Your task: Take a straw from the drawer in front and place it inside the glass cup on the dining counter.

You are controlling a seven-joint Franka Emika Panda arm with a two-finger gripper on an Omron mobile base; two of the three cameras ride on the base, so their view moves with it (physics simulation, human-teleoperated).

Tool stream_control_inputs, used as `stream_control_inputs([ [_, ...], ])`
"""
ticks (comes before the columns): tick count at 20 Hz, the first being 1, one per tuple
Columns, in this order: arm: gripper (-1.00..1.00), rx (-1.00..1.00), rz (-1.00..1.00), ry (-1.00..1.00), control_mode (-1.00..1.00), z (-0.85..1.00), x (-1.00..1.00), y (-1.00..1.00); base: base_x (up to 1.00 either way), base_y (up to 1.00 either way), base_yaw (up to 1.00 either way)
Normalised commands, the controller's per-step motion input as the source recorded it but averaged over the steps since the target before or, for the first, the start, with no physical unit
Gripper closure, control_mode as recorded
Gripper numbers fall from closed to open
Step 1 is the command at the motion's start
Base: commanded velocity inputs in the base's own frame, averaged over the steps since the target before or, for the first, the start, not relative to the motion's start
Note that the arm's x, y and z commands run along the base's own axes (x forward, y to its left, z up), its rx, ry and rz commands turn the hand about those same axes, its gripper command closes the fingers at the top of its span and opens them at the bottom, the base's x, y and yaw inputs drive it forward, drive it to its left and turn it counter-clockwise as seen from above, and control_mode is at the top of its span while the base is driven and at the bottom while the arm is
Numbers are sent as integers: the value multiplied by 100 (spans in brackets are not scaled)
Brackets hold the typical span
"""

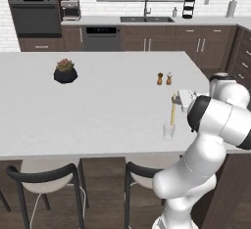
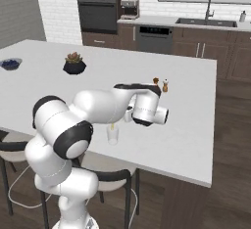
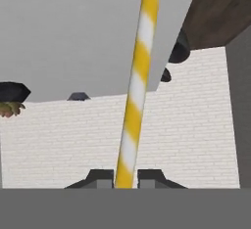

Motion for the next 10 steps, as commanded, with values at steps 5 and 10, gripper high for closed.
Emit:
stream_control_inputs([
  [5,100,0,-1,0,-100,28,-5,0,0,0,0],
  [10,100,0,-2,1,-100,3,-1,0,0,0,0],
])
